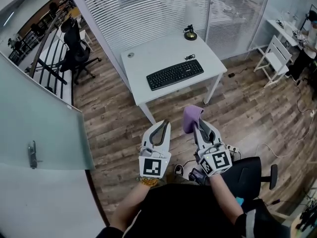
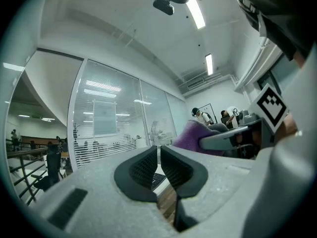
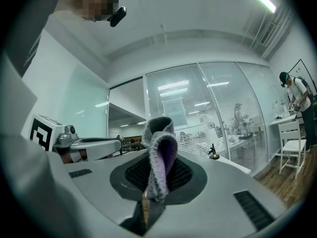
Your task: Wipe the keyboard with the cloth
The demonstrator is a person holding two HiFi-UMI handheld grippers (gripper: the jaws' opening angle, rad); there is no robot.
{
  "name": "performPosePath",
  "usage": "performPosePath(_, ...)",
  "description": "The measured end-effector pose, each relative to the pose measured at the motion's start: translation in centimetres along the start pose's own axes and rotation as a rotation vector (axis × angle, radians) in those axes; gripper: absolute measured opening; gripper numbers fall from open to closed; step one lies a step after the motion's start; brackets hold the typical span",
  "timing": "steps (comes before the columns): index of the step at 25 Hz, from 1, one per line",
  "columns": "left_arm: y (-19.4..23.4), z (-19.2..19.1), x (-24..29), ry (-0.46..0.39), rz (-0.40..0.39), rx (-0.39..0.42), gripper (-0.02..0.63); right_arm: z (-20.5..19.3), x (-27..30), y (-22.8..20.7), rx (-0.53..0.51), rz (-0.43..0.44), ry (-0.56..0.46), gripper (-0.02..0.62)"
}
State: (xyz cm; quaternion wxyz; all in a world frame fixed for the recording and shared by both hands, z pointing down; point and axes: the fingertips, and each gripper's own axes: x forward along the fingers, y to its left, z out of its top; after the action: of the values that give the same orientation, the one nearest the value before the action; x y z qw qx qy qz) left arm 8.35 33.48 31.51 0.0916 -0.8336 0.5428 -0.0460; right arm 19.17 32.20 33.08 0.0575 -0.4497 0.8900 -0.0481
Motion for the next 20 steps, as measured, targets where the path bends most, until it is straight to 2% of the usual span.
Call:
performPosePath(10, 2.4, -3.7, 4.6, 0.030, -0.029, -0.056, 0.034, -2.3, 4.7, -3.7, 0.016, -0.011, 0.047, 0.043)
performPosePath(20, 10.2, -5.8, 11.6, -0.016, -0.079, -0.042, 0.035, -2.3, 14.8, -6.7, -0.038, -0.019, 0.111, 0.043)
